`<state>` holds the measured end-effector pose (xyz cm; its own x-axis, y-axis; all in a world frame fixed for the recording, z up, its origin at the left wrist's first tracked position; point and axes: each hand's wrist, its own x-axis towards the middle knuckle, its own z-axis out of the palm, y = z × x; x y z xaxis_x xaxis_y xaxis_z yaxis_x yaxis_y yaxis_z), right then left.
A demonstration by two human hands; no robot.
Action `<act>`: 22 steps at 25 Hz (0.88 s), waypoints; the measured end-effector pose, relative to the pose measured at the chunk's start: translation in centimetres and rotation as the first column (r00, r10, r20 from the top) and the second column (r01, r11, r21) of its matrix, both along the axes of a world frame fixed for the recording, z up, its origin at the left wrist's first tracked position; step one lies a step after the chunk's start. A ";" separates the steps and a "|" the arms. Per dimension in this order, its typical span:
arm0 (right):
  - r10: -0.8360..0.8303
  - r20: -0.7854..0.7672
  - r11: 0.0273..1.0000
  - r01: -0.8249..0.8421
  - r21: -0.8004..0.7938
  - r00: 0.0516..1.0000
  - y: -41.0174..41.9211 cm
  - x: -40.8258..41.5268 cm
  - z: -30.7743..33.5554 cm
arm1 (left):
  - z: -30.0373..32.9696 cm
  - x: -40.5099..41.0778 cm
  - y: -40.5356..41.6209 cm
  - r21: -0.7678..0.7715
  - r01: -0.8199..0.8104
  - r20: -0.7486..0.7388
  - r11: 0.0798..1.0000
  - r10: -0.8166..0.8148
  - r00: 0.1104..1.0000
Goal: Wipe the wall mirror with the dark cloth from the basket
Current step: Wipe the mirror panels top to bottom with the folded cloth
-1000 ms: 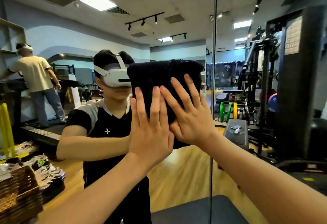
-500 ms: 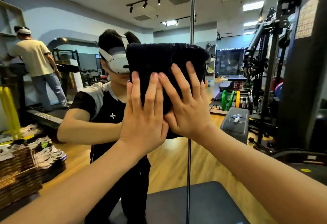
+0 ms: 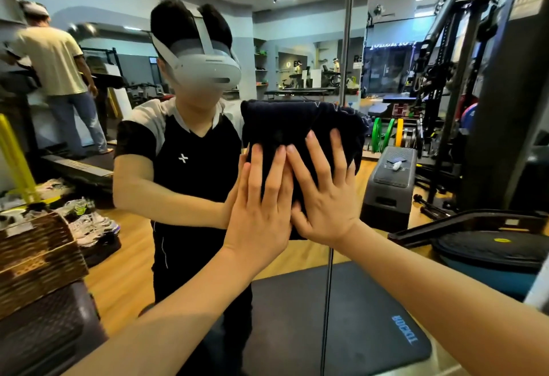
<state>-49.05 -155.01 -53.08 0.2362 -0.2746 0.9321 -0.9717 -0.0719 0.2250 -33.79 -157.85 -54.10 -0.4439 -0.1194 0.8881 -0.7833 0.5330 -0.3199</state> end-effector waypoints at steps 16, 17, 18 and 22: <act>0.097 -0.021 0.995 -0.098 -0.026 0.995 -3.8 22.5 1.3 | 1.4 22.9 -2.3 -0.004 -0.111 -0.016 0.994 0.111 0.994; 0.099 -0.021 0.995 -0.099 -0.023 0.995 -4.0 24.0 1.3 | 1.5 24.5 -2.5 -0.001 -0.122 -0.009 0.993 0.122 0.992; 0.094 -0.019 0.995 -0.094 -0.023 0.995 -4.2 25.3 1.3 | 1.6 25.8 -2.6 0.000 -0.130 0.004 0.992 0.130 0.992; 0.101 -0.041 0.995 -0.102 -0.024 0.994 -4.7 30.8 1.4 | 1.8 31.4 -3.0 -0.020 -0.169 0.015 0.985 0.170 0.985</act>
